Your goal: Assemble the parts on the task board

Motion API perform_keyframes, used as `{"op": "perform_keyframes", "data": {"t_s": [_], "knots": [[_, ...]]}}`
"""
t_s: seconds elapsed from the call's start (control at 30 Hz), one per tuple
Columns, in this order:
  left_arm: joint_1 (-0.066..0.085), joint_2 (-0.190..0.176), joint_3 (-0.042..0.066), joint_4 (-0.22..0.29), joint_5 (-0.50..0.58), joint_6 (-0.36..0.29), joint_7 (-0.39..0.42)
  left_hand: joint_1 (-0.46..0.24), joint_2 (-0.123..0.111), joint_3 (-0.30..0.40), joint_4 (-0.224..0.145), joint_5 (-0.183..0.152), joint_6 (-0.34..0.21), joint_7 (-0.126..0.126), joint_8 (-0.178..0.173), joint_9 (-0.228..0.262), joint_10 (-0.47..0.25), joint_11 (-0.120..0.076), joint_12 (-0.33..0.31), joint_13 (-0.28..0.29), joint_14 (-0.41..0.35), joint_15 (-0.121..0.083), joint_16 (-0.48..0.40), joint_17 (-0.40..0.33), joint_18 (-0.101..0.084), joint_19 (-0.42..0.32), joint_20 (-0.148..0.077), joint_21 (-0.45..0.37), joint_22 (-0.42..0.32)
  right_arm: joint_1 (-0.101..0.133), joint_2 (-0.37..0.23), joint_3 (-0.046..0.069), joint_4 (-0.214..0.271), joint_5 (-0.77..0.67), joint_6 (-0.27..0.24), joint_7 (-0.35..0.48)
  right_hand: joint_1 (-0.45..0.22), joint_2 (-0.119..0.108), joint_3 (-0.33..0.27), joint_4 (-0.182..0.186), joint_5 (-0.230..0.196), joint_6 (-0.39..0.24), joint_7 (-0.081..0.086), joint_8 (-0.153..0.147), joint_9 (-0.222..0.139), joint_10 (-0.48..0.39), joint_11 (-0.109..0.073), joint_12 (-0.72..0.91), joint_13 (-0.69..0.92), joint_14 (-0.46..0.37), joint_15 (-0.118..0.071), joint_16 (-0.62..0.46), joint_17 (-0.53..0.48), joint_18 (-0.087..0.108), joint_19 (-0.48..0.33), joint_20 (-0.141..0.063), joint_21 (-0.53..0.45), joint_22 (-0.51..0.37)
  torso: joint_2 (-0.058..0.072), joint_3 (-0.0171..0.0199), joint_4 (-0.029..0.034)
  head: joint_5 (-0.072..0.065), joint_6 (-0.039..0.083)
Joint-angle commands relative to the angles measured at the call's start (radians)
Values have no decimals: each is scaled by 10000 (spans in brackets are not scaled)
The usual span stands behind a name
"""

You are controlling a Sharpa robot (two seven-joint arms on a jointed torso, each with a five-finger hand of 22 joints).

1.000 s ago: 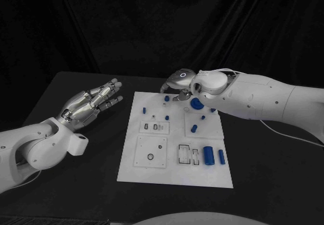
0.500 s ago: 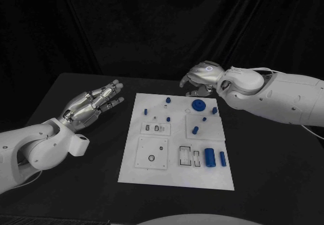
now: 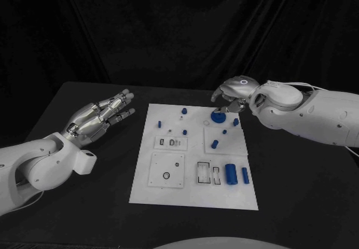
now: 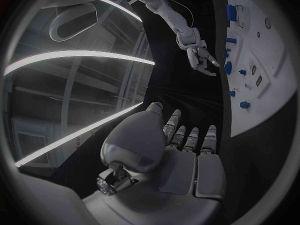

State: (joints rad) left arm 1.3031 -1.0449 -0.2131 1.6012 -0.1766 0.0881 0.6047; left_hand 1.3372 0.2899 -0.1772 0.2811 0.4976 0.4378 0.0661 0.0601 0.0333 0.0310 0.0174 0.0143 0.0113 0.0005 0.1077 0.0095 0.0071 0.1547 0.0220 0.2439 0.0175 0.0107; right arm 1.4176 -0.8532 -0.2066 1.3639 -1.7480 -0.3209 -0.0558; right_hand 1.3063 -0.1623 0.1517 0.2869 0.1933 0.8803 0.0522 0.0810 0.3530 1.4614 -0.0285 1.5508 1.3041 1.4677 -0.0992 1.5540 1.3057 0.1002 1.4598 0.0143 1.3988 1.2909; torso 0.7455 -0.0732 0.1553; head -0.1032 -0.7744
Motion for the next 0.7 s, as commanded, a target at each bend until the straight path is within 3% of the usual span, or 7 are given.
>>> {"op": "perform_keyframes", "data": {"t_s": [0.03,0.13,0.2,0.43,0.7], "knots": [[24,31,8,-8,-8,139,117,176,-15,596,-25,214,133,27,154,178,-26,135,-74,-42,-5,153,-95,-71,258,39,109,34,16,-114,-39,3,-43,461,550,-802,-127,-294,-13,35,165,-185,-20,-139,-23,1094,-10,200,2667,1031,2,168,2651,-553,73,-1,155,1608,-10,14,-2,-18,-62],[23,38,8,-16,-8,158,115,212,-19,631,-47,252,132,29,155,178,-26,138,-74,-42,-5,159,-95,-71,258,39,114,34,15,-207,-34,3,-113,490,615,-862,116,-213,107,-12,829,-198,-13,-128,-58,1094,-5,200,2667,1031,4,168,2651,-565,88,6,219,1692,-6,5,18,-42,-75],[23,44,7,-24,-8,172,115,224,-21,643,-55,263,138,29,156,178,-25,138,-74,-42,-5,161,-95,-71,257,39,116,34,15,-262,-26,3,-148,501,648,-902,148,-201,121,-15,920,-185,-13,-118,-58,1094,-6,200,2667,1031,3,168,2651,-572,104,7,248,1720,-7,3,18,-58,-96],[22,61,7,-45,-8,209,119,303,-25,726,-106,344,135,30,156,178,-26,141,-74,-42,-5,178,-95,-71,257,42,124,35,15,-405,37,3,-280,516,742,-1032,84,-240,62,14,687,-284,-2,-153,-92,1094,1,200,2667,1031,7,168,2651,-602,176,9,366,1823,-24,-8,26,-72,-219],[21,58,7,-53,-8,239,102,346,-33,771,-137,394,138,34,157,178,-23,145,-73,-41,-5,182,-95,-71,258,48,127,39,17,-493,90,3,-452,520,782,-1091,50,-256,29,16,470,-502,-16,-189,-191,1094,-9,200,2667,1031,1,168,2651,-586,137,9,322,1813,7,-1,38,-61,-244]]}}
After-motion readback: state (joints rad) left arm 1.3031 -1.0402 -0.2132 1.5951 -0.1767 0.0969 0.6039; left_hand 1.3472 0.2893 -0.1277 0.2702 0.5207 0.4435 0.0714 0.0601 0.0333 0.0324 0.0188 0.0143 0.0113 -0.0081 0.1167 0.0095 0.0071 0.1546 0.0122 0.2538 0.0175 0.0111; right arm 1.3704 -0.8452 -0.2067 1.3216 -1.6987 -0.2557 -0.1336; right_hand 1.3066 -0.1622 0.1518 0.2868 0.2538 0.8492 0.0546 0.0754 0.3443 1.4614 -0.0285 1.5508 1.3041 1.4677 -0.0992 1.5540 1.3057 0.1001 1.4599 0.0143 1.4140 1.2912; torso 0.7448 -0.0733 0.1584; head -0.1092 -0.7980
